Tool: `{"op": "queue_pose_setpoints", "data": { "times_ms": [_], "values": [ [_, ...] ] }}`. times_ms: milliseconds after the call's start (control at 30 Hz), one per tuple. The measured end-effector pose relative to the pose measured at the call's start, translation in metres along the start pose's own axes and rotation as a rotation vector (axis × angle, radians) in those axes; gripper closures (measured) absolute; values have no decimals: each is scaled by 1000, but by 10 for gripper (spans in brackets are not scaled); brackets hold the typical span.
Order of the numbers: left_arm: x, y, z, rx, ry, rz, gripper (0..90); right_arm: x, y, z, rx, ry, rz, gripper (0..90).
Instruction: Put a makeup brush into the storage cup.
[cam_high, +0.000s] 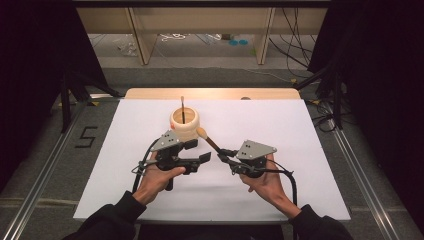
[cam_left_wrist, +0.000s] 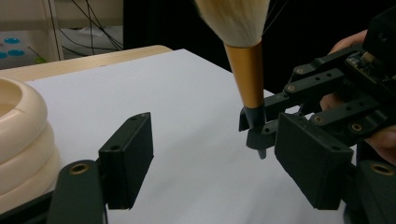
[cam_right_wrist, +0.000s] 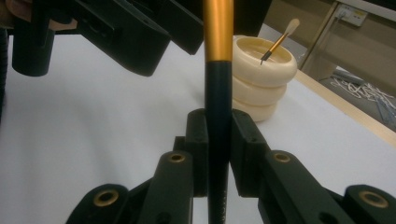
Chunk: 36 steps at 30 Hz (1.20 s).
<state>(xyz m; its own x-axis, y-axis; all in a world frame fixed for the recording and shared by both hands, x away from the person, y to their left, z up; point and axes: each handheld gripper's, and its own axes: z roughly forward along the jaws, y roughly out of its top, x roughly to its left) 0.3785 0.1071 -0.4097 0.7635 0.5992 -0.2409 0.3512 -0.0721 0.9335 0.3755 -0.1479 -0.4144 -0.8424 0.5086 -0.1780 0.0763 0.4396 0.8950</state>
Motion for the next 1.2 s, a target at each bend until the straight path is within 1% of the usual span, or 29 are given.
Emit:
{"op": "queue_pose_setpoints", "data": {
  "times_ms": [33, 67, 100, 133, 167, 200, 233, 267, 300, 333, 433, 467, 500, 533, 567, 600, 700, 733, 833, 867, 933, 1000, 1067, 1100, 1133, 1167, 1200],
  "values": [
    [0, 1, 1, -6, -8, 19, 283, 1, 0, 1, -2, 7, 8, 789],
    [-1, 0, 1, -14, -6, 5, 284, 1, 0, 2, -9, 7, 11, 790],
    [-1, 1, 2, -19, -8, 5, 284, 1, 0, 3, -14, 10, 18, 790],
    [-1, 1, 3, -26, -14, 14, 284, 1, 0, 3, -9, 15, 20, 790],
    [-2, 1, 3, -31, -12, 16, 286, 2, 0, 4, -17, 9, 23, 789],
    [-3, 1, 4, -35, -11, 10, 291, 2, 0, 5, -21, 14, 30, 790],
    [-3, 1, 5, -40, -12, 17, 294, 2, 0, 5, -17, 25, 36, 790],
    [-4, 1, 6, -45, -12, 11, 296, 2, 0, 7, -23, 28, 46, 789],
    [-5, 1, 6, -48, -12, 14, 298, 2, 0, 8, -33, 32, 58, 790],
    [-4, 1, 7, -55, -21, 38, 300, 2, 0, 8, -32, 39, 62, 790],
    [-5, 1, 9, -68, -21, 51, 314, 3, 0, 11, -47, 36, 75, 789],
    [-6, 0, 9, -71, -13, 30, 320, 3, 0, 11, -44, 49, 83, 790],
    [-7, 0, 9, -75, -13, 31, 327, 3, 0, 12, -49, 49, 88, 789],
    [-6, 1, 10, -81, -18, 43, 336, 4, 0, 13, -56, 42, 89, 790],
    [-7, 1, 10, -86, -13, 37, 343, 4, 0, 13, -55, 51, 96, 790],
    [-6, 1, 10, -90, -21, 54, 353, 4, 0, 13, -58, 55, 99, 790],
    [-5, 1, 10, -98, -28, 58, 387, 5, 1, 15, -73, 55, 106, 789],
    [-5, 1, 10, -99, -29, 59, 398, 4, 1, 14, -69, 65, 115, 790],
    [-4, 2, 10, -105, -34, 56, 421, 4, 1, 15, -73, 67, 116, 790],
    [-3, 2, 9, -107, -41, 61, 430, 4, 1, 15, -74, 70, 116, 790],
    [-4, 2, 9, -112, -37, 46, 449, 4, 1, 16, -86, 75, 128, 790],
    [-4, 2, 9, -115, -42, 51, 463, 5, 1, 16, -89, 74, 131, 789],
    [-4, 1, 10, -114, -42, 40, 480, 5, 1, 16, -91, 86, 152, 789],
    [-4, 1, 10, -113, -41, 38, 490, 5, 1, 16, -93, 86, 151, 790],
    [-4, 1, 10, -112, -45, 44, 499, 5, 1, 16, -95, 89, 151, 790],
    [-3, 2, 10, -112, -57, 64, 505, 5, 1, 16, -91, 91, 151, 790],
    [-4, 1, 10, -110, -48, 39, 513, 5, 1, 16, -100, 81, 146, 790]
  ]
}}
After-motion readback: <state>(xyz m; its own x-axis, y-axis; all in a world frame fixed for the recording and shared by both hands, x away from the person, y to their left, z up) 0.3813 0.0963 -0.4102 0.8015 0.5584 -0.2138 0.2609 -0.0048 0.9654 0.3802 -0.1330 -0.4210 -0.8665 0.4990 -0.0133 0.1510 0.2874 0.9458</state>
